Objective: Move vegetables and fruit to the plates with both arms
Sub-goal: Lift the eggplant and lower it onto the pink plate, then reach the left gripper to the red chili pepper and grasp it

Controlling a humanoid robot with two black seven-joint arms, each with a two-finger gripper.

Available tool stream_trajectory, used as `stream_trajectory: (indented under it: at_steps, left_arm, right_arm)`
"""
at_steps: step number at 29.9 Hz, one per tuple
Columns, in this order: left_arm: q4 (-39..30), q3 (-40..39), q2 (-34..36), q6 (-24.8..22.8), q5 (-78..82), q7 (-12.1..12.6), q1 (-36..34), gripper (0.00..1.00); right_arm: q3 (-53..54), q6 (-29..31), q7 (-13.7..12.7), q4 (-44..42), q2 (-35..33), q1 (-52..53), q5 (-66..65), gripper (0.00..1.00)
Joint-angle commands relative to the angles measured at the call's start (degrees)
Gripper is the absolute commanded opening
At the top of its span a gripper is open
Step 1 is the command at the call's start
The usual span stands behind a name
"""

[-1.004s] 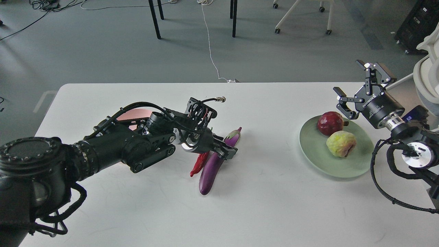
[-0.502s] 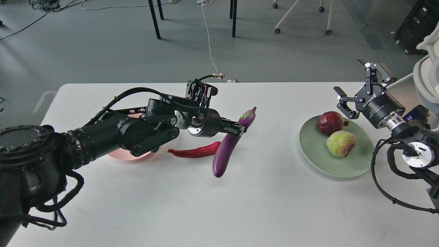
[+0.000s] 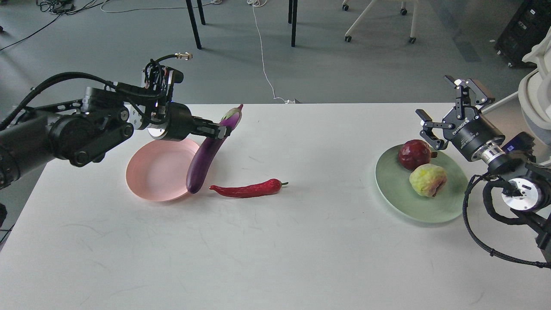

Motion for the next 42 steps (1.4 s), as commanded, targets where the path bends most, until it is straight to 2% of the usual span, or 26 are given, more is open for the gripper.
stream_trajectory:
  at_steps: [1, 5, 10, 12, 14, 15, 16, 17, 26, 29, 31, 37, 39, 42]
  left_arm:
    - [1.3, 1.2, 5.1, 1.8, 2.2, -2.8, 3.3, 0.14]
    - [5.2, 1.2, 5.8, 5.4, 1.5, -2.8, 5.8, 0.15]
    - [8.1, 0.8, 5.0, 5.6, 1.3, -2.8, 5.9, 0.19]
    - [8.3, 0.7, 4.9, 5.6, 1.2, -2.8, 5.9, 0.26]
    - [8.3, 0.6, 4.3, 5.6, 1.2, -2.8, 5.9, 0.48]
    - [8.3, 0.8, 4.1, 5.6, 1.3, -2.8, 5.8, 0.65]
    - [8.3, 0.9, 4.0, 5.6, 1.3, -2.8, 5.8, 0.76]
    - [8.3, 1.1, 4.1, 5.6, 1.4, -2.8, 5.8, 0.79]
    - [8.3, 0.5, 4.3, 5.6, 1.3, -2.8, 4.6, 0.88]
    - [6.9, 0.4, 3.8, 5.6, 1.6, -2.8, 1.5, 0.88]
    - [3.7, 0.5, 2.9, 5.6, 1.8, -2.8, -0.6, 0.88]
    - [-13.6, 0.4, 2.5, 5.7, 2.7, -2.8, -2.6, 0.89]
    - [-16.5, 0.4, 1.1, 5.7, 4.1, -2.8, -2.6, 0.89]
    - [-17.3, 0.4, -2.9, 5.7, 9.0, -2.8, -2.2, 0.90]
  right_arm:
    - [-0.1, 0.0, 0.0, 0.0, 0.0, -0.1, -0.2, 0.97]
    - [-0.2, 0.0, 0.0, 0.0, 0.2, 0.0, -0.2, 0.97]
    - [-0.4, 0.0, 0.0, 0.1, 0.1, 0.0, -0.2, 0.97]
    - [-0.4, 0.0, 0.0, 0.2, -0.3, 0.0, -0.2, 0.97]
    - [-0.3, 0.0, 0.0, 0.3, -0.3, 0.0, -0.2, 0.97]
    - [-0.3, 0.0, 0.0, 0.3, -0.4, -0.1, -0.2, 0.97]
    - [-0.3, 0.0, 0.0, 0.3, -0.4, -0.1, -0.2, 0.97]
    - [-0.3, 0.0, 0.0, 0.4, -0.4, -0.1, -0.2, 0.97]
    - [0.0, 0.0, 0.0, 0.9, -0.5, -0.7, -0.2, 0.97]
    - [0.0, 0.0, 0.0, 0.8, -0.5, -0.6, -0.3, 0.97]
    - [0.0, 0.0, 0.0, 0.7, -0.3, -0.6, -0.3, 0.97]
    - [0.0, 0.0, 0.0, 0.8, -0.5, -0.6, -0.2, 0.97]
    - [0.1, 0.0, 0.0, 0.8, -0.6, -0.8, -0.2, 0.97]
    - [0.1, 0.0, 0.0, 0.9, -0.9, -1.0, -0.2, 0.97]
